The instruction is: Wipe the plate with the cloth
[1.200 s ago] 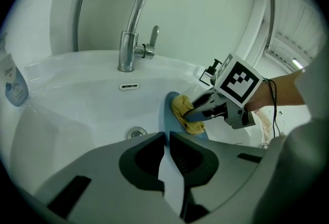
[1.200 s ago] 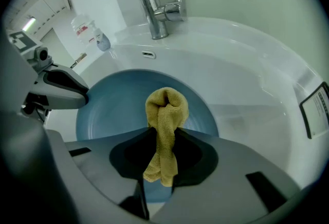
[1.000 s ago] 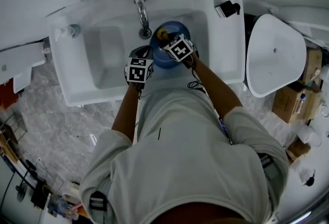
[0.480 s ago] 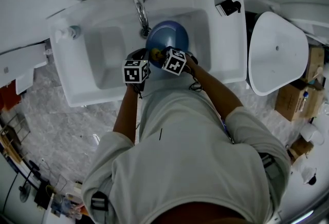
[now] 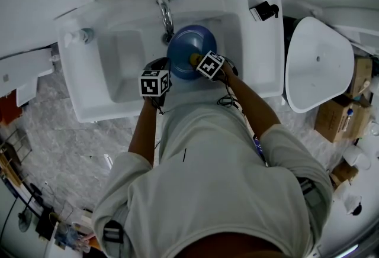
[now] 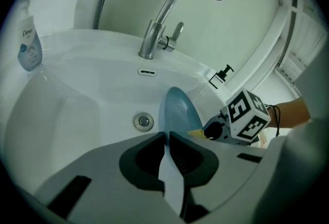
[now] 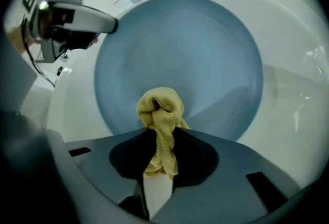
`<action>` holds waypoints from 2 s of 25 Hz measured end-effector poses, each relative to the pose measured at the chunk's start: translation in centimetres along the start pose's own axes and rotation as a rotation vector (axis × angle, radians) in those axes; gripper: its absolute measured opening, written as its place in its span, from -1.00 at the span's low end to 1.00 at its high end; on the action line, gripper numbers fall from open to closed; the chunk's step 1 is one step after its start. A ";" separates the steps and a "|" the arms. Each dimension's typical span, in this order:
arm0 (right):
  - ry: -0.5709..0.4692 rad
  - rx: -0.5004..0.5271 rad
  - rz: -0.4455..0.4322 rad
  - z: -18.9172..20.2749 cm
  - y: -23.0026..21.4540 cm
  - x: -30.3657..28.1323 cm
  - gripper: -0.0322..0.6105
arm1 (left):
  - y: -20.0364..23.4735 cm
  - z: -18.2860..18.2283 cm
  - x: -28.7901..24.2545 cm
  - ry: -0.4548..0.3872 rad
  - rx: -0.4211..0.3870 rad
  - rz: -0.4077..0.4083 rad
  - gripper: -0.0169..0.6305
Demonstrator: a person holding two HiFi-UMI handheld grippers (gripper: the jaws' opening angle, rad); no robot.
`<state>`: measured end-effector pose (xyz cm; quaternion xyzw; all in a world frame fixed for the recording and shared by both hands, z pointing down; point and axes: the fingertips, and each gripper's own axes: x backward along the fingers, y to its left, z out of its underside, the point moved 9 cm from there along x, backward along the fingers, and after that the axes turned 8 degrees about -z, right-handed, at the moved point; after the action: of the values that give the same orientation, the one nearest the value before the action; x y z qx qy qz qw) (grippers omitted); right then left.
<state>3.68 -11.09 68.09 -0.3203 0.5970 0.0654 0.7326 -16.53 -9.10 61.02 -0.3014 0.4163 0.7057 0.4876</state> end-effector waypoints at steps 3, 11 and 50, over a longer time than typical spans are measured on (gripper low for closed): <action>-0.042 -0.172 0.039 0.3 -2.4 0.1 -0.62 | 0.0 -0.1 -0.1 0.000 -0.001 0.006 -0.81; -0.232 -0.456 0.172 -0.3 -7.1 3.3 -0.62 | 0.1 -0.1 0.0 0.009 -0.011 0.006 -0.81; -0.182 -0.201 0.030 0.3 -3.3 1.4 -0.62 | -0.4 -0.4 -0.2 0.007 -0.008 0.005 -0.81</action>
<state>5.91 -13.85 68.13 -0.3759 0.5233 0.1643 0.7469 -16.09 -9.43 60.88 -0.3050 0.4160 0.7074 0.4832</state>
